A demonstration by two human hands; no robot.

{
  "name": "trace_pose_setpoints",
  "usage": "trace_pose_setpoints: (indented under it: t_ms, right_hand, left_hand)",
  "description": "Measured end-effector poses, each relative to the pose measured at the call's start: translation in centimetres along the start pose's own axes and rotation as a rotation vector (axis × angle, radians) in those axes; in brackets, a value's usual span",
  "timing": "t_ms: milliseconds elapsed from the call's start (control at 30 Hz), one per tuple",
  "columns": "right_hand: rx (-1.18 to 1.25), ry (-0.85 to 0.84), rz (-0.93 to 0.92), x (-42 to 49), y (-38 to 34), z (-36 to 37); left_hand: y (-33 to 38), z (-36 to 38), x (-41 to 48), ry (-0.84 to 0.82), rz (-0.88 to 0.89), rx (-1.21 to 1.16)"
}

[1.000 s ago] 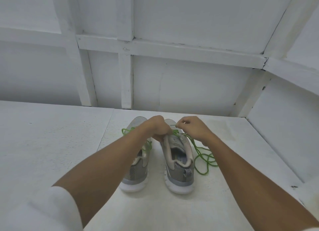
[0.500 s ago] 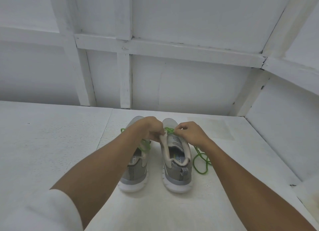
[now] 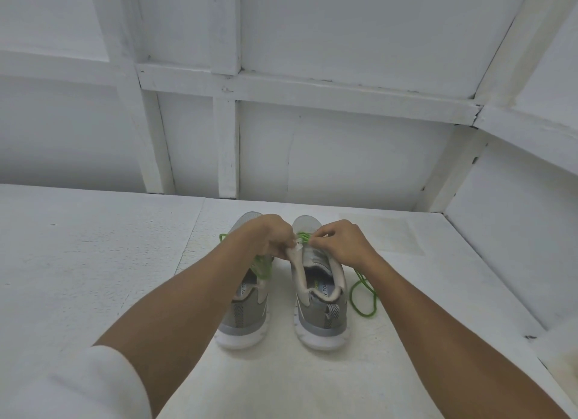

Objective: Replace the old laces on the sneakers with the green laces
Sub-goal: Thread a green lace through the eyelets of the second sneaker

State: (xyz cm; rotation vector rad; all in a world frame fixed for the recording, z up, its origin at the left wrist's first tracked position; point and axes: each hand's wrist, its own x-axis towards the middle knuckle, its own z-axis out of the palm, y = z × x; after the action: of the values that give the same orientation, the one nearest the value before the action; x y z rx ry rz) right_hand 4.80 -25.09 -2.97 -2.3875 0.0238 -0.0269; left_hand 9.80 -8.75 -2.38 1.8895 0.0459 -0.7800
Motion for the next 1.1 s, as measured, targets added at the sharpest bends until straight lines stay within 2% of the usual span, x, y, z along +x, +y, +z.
trace_pose_setpoints:
  t_ms: [1100]
  right_hand:
    - [0.002, -0.007, 0.003, 0.43, 0.32, 0.19]
  left_hand:
    - [-0.19, -0.19, 0.11, 0.003, -0.009, -0.131]
